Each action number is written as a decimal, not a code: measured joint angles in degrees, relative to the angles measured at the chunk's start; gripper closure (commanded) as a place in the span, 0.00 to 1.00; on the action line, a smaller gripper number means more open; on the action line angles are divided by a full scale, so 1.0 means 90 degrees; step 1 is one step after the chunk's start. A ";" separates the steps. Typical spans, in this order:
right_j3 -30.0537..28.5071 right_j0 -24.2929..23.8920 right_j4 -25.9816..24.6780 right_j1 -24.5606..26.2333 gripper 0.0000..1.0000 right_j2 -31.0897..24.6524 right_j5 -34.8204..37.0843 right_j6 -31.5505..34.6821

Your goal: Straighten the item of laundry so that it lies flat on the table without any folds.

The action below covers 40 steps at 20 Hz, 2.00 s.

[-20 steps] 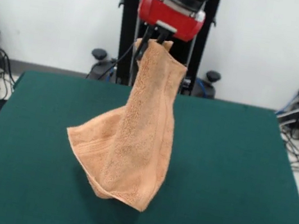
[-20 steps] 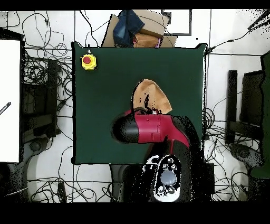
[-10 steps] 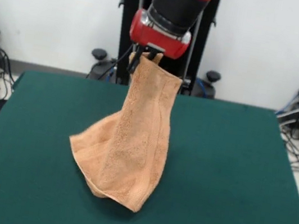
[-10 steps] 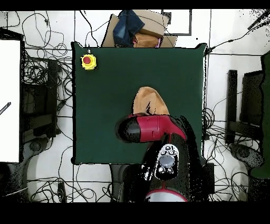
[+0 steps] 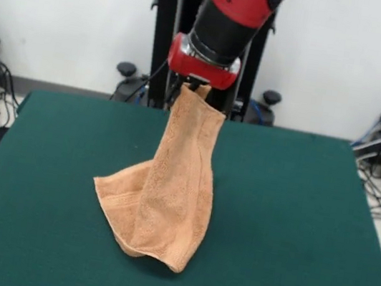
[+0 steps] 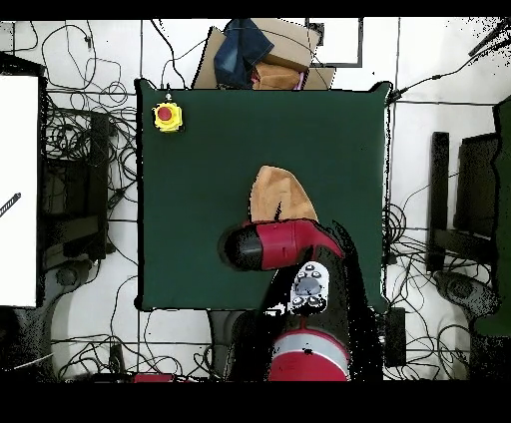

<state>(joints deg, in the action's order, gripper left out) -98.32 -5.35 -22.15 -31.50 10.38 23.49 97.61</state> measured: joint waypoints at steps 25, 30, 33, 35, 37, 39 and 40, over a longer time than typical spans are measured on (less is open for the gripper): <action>-0.0066 0.0505 0.0100 0.1020 1.00 0.0000 -0.0831 0.0005; -0.0356 0.0410 0.0253 0.0797 1.00 -0.0034 -0.0831 0.0005; -0.0679 0.0337 0.0440 0.0430 1.00 -0.0145 -0.0822 0.0005; -0.0783 0.0344 0.0536 0.0288 1.00 -0.0178 -0.0777 0.0005; -0.0928 0.0414 0.0730 0.0024 1.00 -0.0191 -0.0541 0.0005; -0.0991 0.0494 0.0823 -0.0123 1.00 -0.0191 -0.0332 0.0005; -0.1023 0.0555 0.0872 -0.0209 1.00 -0.0192 -0.0180 0.0005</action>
<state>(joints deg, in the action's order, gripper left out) -107.53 -0.35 -14.30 -33.39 8.66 21.87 97.66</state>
